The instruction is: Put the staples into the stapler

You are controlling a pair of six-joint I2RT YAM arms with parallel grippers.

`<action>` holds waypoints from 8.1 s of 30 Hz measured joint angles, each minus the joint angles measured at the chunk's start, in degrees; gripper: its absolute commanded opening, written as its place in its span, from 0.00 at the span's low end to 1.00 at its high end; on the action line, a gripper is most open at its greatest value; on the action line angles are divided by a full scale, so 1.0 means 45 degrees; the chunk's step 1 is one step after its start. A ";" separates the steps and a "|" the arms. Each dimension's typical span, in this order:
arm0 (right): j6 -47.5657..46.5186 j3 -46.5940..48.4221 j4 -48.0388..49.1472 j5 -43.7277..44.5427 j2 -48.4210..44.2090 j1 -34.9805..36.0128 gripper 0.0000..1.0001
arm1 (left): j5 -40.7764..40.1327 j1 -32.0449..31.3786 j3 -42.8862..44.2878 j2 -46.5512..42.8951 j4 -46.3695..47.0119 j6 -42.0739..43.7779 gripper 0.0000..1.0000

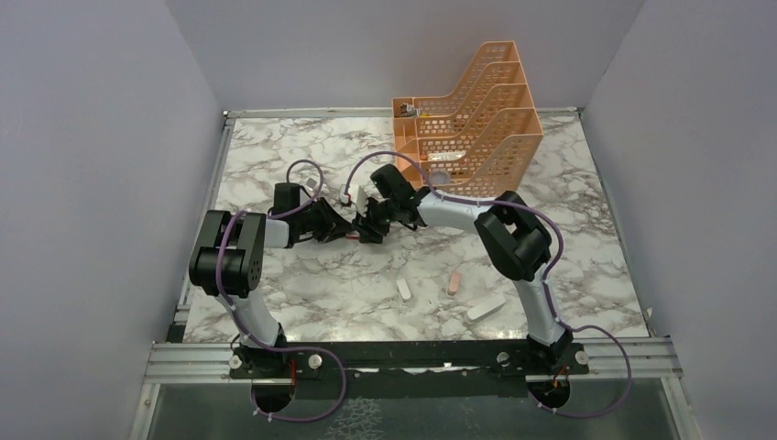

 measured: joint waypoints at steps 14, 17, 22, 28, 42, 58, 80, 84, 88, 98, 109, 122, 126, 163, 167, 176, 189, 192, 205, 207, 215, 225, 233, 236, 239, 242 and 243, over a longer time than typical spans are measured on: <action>0.3861 -0.2249 0.1180 0.2696 -0.3055 -0.0505 0.80 | -0.0291 -0.0058 0.0117 -0.0325 -0.0442 0.0379 0.37; 0.5435 -0.2093 0.1253 0.3415 -0.3541 -0.0670 0.71 | -0.0583 -0.0058 0.0112 -0.0525 -0.0617 0.0505 0.37; 0.8004 -0.1530 0.0782 0.3866 -0.3147 -0.0627 0.67 | -0.0850 -0.0058 0.0112 -0.0607 -0.0738 0.0573 0.33; 0.9889 -0.0903 -0.0282 0.4488 -0.2074 -0.0384 0.57 | -0.1001 -0.0058 0.0078 -0.0631 -0.0738 0.0578 0.30; 1.0579 -0.0063 -0.1826 0.5076 -0.0913 0.0049 0.46 | -0.1132 -0.0058 0.0024 -0.0656 -0.0738 0.0578 0.29; 1.0992 0.0107 -0.2739 0.6241 -0.0889 0.0097 0.08 | -0.1185 -0.0058 0.0024 -0.0656 -0.0777 0.0593 0.22; 1.1740 -0.1161 -0.2395 0.6999 -0.1637 -0.0063 0.01 | -0.1180 -0.0029 0.0019 -0.0656 -0.0622 0.0782 0.07; 1.1803 -0.1749 -0.2390 0.7164 -0.2079 -0.0267 0.01 | -0.1180 -0.0029 0.0019 -0.0656 -0.0641 0.0850 0.10; 1.1914 -0.2346 -0.2375 0.7354 -0.2516 -0.0418 0.04 | -0.1224 -0.0010 0.0019 -0.0801 -0.0811 0.0874 0.15; 1.2075 -0.3424 -0.2404 0.7737 -0.3711 -0.0559 0.48 | -0.2161 0.0044 0.0117 -0.2137 -0.2297 0.1341 0.55; 1.1385 -0.4449 -0.2084 0.6785 -0.5877 -0.0559 0.56 | -0.3672 -0.0039 0.0316 -0.5241 -0.4469 0.2006 0.69; 1.1919 -0.5357 0.0141 0.3424 -0.5464 -0.0262 0.47 | -0.4964 -0.2905 -0.1161 -0.4847 -0.3604 0.0481 0.63; 1.2429 -0.5357 0.0656 0.3342 -0.4852 -0.0257 0.38 | -0.5265 -0.2948 -0.1506 -0.4114 -0.2594 -0.0330 0.56; 1.3153 -0.5183 -0.0267 0.6989 -0.5984 -0.0223 0.57 | -0.8432 -0.3070 -0.0175 -0.3604 -0.1413 -0.0068 0.64; 1.2327 -0.5319 -0.1326 0.6795 -0.7694 -0.0204 0.69 | -0.8636 -0.3070 -0.0092 -0.4969 -0.2531 0.0461 0.83; 1.2216 -0.6868 -0.3954 0.6824 -0.9602 0.1773 0.74 | -0.8597 -0.3070 -0.0364 -0.7116 -0.4731 0.0806 0.91; 1.3658 -0.7257 -0.4702 0.6751 -0.8553 0.4158 0.51 | -0.7766 -0.3079 -0.2045 -0.8884 -0.5586 0.0359 0.69; 1.3687 -0.7257 -0.4682 0.6756 -0.8408 0.4197 0.51 | -0.7563 -0.3084 -0.2215 -0.8995 -0.5620 0.0311 0.69; 1.3746 -0.7155 -0.3988 0.7339 -0.7587 0.4206 0.43 | -0.7184 -0.3118 -0.2531 -0.9078 -0.5595 0.0282 0.67; 1.3770 -0.6994 -0.3910 0.7592 -0.7553 0.4206 0.40 | -0.7125 -0.3118 -0.2603 -0.9044 -0.5586 0.0287 0.66; 1.3799 -0.6751 -0.3551 0.8024 -0.7232 0.4206 0.41 | -0.6897 -0.3133 -0.2997 -0.9029 -0.5503 0.0282 0.65; 1.3911 -0.6727 -0.3609 0.8087 -0.6917 0.4206 0.29 | -0.6858 -0.3143 -0.3099 -0.8879 -0.5455 0.0277 0.65; 1.3988 -0.6727 -0.3560 0.8194 -0.7111 0.3997 0.28 | -0.6538 -0.3283 -0.3293 -0.8748 -0.4983 0.0282 0.65; 1.4081 -0.6732 -0.3162 0.7815 -0.7116 0.3487 0.28 | -0.6183 -0.3405 -0.3487 -0.8636 -0.4507 0.0272 0.65; 1.4319 -0.6737 -0.2482 0.7315 -0.7116 0.2642 0.28 | -0.5877 -0.3653 -0.3716 -0.8446 -0.3934 0.0223 0.65; 1.4775 -0.6868 -0.1564 0.6470 -0.7140 0.1729 0.28 | -0.5586 -0.4095 -0.3968 -0.8179 -0.3162 0.0092 0.65; 1.4965 -0.6980 -0.1224 0.6159 -0.7159 0.1423 0.28 | -0.5489 -0.4250 -0.4051 -0.8097 -0.2905 0.0049 0.65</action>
